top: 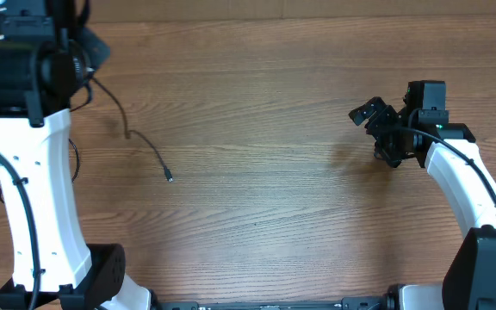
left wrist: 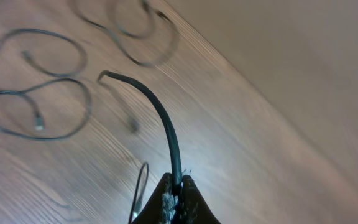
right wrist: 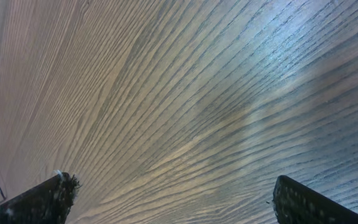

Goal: Untangle cables

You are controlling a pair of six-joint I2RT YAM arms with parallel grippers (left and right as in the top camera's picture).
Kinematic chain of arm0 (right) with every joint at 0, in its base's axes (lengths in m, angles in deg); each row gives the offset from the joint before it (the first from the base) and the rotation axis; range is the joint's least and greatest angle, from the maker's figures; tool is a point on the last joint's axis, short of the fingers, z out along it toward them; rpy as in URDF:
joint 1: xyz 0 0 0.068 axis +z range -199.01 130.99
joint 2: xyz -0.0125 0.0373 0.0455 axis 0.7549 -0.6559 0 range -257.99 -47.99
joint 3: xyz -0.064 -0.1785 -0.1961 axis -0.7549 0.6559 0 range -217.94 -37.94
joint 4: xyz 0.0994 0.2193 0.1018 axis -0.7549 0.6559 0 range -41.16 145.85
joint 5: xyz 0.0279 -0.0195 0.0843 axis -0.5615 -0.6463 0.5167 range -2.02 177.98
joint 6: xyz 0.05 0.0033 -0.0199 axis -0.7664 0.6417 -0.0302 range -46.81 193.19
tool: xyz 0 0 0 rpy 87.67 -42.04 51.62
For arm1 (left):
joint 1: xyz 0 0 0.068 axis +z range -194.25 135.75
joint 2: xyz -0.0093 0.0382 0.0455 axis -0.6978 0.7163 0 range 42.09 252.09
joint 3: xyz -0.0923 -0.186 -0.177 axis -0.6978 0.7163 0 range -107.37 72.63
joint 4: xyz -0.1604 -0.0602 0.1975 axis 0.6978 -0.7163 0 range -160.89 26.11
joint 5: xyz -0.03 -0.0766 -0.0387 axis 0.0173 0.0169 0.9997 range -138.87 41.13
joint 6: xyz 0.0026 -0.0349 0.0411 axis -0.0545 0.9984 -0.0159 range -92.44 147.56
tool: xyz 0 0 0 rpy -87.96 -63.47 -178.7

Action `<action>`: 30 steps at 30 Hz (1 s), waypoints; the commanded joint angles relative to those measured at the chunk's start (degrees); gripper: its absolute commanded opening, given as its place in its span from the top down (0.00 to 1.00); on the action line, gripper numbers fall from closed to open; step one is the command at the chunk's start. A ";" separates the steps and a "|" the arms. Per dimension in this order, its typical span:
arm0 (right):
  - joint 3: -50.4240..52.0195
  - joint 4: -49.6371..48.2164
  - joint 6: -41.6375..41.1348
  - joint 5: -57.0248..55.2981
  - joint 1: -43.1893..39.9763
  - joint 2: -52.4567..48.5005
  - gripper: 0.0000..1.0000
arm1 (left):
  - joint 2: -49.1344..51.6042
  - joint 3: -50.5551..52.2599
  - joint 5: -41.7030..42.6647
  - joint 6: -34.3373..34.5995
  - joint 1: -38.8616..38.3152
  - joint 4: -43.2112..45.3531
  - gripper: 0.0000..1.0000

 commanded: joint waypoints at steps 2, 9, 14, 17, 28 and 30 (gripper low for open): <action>-1.27 -0.28 0.20 -0.63 -0.07 -0.04 0.00 | 2.78 -0.35 9.75 -5.92 -3.26 -1.90 0.96; -1.27 -0.31 0.20 -0.61 -0.07 -0.04 0.00 | 9.40 -0.35 10.56 -7.02 -8.07 -6.36 0.96; -1.27 -0.28 0.20 -0.61 -0.07 -0.04 0.00 | 15.21 -0.35 13.62 -11.76 -11.80 -6.73 0.96; -1.27 -0.28 0.20 -0.61 -0.07 -0.04 0.00 | 17.92 -0.35 13.68 -12.66 -13.55 -6.73 0.96; -1.27 -0.31 0.20 -0.63 -0.07 -0.04 0.00 | 28.70 -0.35 9.88 -14.69 -14.25 -3.96 0.95; -1.27 -0.31 0.20 -0.61 -0.07 -0.04 0.00 | 30.88 -0.35 9.88 -14.71 -14.27 -4.11 0.96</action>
